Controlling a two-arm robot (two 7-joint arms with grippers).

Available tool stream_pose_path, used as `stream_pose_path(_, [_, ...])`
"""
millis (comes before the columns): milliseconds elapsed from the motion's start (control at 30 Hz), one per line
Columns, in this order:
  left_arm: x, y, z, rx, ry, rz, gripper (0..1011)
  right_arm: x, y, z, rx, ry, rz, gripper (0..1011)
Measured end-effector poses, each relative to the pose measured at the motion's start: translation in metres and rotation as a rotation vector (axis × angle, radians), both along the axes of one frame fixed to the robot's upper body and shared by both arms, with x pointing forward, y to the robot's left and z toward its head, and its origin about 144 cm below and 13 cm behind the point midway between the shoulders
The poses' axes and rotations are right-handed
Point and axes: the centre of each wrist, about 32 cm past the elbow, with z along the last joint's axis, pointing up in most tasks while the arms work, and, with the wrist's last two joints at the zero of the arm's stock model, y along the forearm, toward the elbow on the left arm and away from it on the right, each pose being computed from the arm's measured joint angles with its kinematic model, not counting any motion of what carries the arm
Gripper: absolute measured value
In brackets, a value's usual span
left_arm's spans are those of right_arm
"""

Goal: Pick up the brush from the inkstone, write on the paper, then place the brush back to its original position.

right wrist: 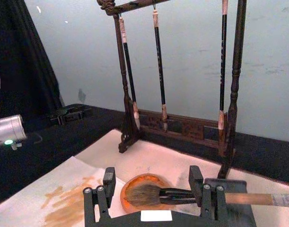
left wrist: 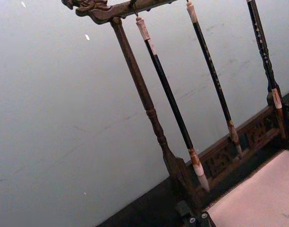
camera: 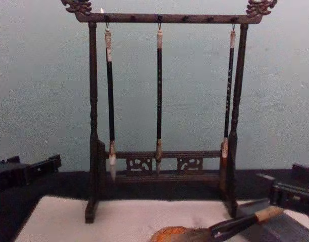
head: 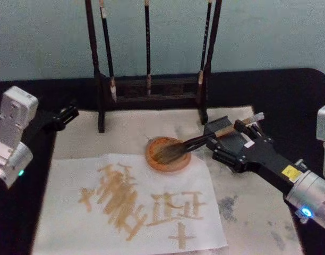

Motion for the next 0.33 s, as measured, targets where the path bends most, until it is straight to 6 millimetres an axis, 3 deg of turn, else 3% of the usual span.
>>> stream_pose_path(333, [0.0000,0.0000,0.0000,0.000,0.000,0.000,1002,0.0000,-0.0008,-0.0001,0.002,0.001,-0.002,1001])
